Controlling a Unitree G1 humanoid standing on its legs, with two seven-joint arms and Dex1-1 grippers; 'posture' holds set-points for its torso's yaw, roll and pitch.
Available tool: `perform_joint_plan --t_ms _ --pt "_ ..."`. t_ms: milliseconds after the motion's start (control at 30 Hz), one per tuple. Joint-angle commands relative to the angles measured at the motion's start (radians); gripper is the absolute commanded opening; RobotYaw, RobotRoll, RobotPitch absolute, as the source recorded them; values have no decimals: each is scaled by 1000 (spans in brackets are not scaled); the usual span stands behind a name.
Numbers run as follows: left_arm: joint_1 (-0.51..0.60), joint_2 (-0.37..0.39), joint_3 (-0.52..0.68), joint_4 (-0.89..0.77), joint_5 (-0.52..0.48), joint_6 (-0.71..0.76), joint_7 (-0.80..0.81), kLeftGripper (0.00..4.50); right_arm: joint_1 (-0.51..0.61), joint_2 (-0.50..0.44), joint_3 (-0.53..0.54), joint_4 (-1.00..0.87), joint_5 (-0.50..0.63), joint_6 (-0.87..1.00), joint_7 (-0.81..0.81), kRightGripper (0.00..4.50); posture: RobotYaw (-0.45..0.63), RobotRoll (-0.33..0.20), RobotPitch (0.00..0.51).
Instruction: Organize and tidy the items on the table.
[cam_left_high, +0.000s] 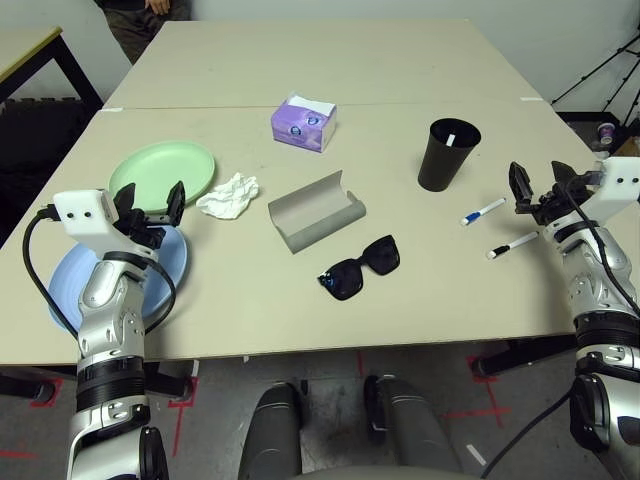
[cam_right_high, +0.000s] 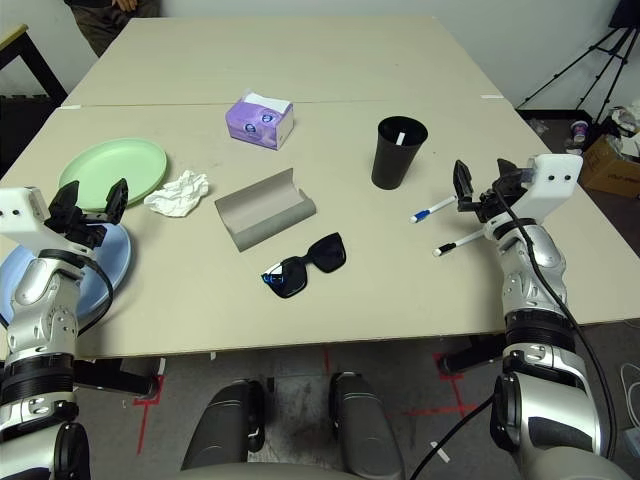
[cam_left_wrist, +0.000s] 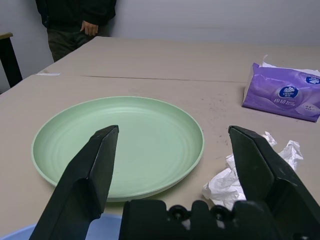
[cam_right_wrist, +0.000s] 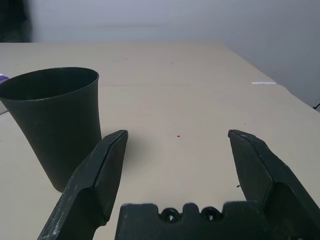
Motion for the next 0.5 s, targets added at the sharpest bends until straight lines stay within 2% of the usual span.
perform_joint_plan --t_ms 33,500 --pt "13 10 4 -7 -6 10 -5 4500 11 2 2 17 -6 -8 -2 4470 -32 0 101" --pt "7 31 0 -4 -4 20 -23 4500 45 -16 -6 -6 -14 -3 -12 4470 -28 0 102"
